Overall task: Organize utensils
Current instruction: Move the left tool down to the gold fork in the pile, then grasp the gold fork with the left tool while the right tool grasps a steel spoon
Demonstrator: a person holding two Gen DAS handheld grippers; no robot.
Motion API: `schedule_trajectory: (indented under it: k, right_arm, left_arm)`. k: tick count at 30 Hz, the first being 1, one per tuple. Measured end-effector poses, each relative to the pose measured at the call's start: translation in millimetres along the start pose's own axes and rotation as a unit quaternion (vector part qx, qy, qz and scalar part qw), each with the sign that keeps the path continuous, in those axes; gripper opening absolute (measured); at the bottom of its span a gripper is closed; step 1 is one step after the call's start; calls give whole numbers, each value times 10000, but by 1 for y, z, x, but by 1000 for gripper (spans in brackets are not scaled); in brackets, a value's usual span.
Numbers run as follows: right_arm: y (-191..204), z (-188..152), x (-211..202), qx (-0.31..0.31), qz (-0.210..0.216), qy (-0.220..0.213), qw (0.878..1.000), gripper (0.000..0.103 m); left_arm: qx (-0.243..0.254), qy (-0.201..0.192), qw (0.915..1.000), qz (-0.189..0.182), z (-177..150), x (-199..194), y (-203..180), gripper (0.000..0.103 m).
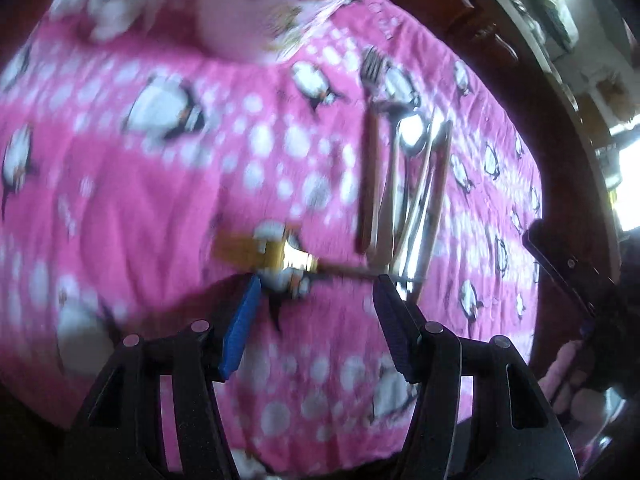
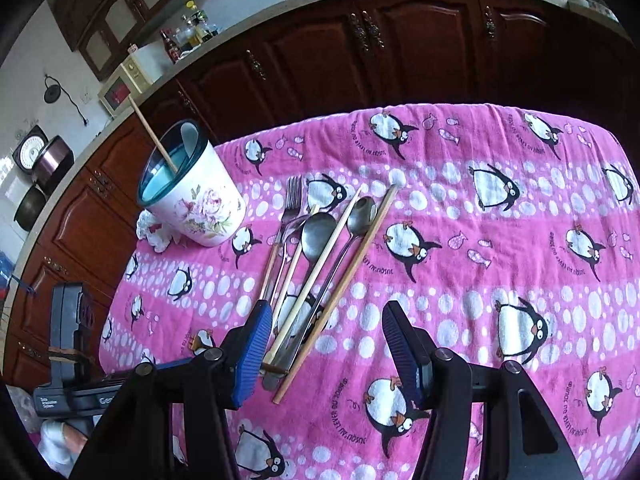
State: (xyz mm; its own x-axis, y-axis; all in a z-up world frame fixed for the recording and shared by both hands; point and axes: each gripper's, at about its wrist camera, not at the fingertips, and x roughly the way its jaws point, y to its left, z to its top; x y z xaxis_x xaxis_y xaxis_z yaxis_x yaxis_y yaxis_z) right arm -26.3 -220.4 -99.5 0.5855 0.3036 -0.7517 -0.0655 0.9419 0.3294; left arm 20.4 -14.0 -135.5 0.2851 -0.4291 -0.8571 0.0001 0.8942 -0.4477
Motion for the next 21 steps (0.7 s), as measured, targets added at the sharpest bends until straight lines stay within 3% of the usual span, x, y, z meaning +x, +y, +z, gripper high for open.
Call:
schedule_trajectory:
  k: [5, 9, 13, 19, 21]
  right_arm:
    - [-5, 8, 0, 117, 40, -30, 9999, 56]
    - [-7, 13, 4, 101, 35, -19, 9999, 56]
    - [-12, 14, 15, 148, 40, 73, 9999, 56]
    - [-15, 27, 33, 251, 310, 212, 9990, 55]
    - [-12, 35, 39, 266, 467, 244, 9983, 50]
  left_arm:
    - [487, -117, 9987, 129, 33, 11, 2, 57]
    - [458, -283, 9985, 17, 53, -2, 1, 57]
    - [606, -166, 9977, 251, 47, -10, -2, 57]
    - [175, 105, 9991, 371, 38, 4, 7, 57]
    - [123, 120, 9989, 426, 38, 13, 3, 56]
